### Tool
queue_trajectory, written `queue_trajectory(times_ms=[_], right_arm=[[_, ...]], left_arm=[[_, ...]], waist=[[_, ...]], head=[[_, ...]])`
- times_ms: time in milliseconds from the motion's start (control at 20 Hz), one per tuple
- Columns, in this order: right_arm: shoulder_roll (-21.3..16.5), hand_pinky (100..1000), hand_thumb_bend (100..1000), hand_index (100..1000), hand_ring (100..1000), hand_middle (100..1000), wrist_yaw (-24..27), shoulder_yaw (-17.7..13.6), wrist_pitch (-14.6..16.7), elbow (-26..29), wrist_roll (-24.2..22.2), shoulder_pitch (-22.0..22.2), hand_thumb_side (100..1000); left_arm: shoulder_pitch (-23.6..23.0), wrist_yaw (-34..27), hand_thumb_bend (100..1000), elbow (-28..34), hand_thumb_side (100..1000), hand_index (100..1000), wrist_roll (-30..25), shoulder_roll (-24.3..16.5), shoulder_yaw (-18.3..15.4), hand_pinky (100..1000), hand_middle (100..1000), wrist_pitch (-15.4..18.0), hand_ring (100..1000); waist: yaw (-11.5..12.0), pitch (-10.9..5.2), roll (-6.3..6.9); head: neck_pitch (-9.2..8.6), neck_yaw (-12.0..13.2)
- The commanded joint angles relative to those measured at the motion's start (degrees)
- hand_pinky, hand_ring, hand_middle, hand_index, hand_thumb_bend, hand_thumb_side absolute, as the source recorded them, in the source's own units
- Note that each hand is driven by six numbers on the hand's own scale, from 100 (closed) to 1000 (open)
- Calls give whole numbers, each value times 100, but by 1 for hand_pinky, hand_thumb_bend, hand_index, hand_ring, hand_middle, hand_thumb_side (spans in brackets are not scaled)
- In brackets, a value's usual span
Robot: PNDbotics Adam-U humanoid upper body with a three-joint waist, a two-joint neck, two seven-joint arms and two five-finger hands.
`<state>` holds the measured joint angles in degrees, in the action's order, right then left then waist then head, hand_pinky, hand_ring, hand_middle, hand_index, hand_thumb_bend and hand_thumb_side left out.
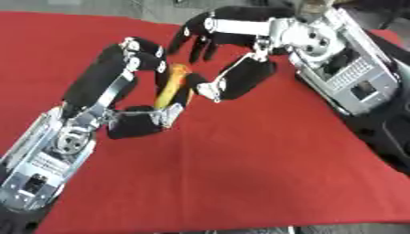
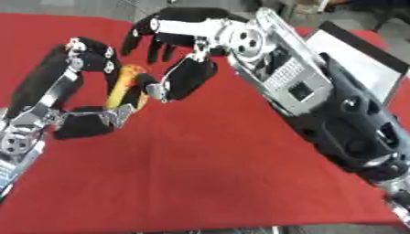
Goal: Pick up the objects with one hand, pass them to the other hand, and then place them into the box on the other side of the table.
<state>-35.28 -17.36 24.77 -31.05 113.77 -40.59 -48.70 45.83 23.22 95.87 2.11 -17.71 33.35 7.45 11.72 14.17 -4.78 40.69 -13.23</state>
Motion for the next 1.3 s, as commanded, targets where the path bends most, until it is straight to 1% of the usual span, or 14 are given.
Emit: queue_trajectory(times_ms=[50,250,350,700,850,1050,1250,1300], right_arm=[[-52,761,100,823,767,868,-36,-47,-295,82,-273,-85,100],[-77,760,100,830,770,869,-41,-32,-285,82,-357,-82,100],[-92,762,100,836,773,856,-51,-19,-242,82,-451,-85,102],[-116,762,117,827,766,836,-65,-51,-154,82,-623,-81,100],[-125,763,117,829,764,831,-94,-60,-108,82,-691,-86,100],[-138,762,125,824,759,823,-127,-70,-67,82,-777,-86,100],[-154,764,165,837,766,827,-144,-79,-46,82,-838,-71,100],[-159,765,191,843,767,826,-154,-77,-37,82,-850,-67,100]], left_arm=[[132,-109,100,152,157,373,21,23,-68,550,427,5,474],[149,163,100,209,138,378,88,3,-83,548,431,90,477],[150,299,100,241,127,382,134,1,-80,550,434,146,480],[149,698,100,360,102,392,211,-73,-50,556,444,470,488],[149,886,100,367,100,395,233,-96,-46,554,446,593,490],[151,1005,100,367,100,396,272,-99,-40,553,447,666,491],[148,1036,100,423,100,401,306,-116,-42,554,448,706,492],[144,1061,100,445,100,403,318,-124,-42,555,450,726,494]], waist=[[-3,-135,18],[-4,-133,20],[-5,-132,18],[-12,-127,20],[-11,-128,19],[-8,-132,15],[-2,-130,10],[0,-130,9]], head=[[-6,14],[-9,21],[-7,14],[-21,76],[-25,84],[-22,85],[-26,83],[-21,80]])
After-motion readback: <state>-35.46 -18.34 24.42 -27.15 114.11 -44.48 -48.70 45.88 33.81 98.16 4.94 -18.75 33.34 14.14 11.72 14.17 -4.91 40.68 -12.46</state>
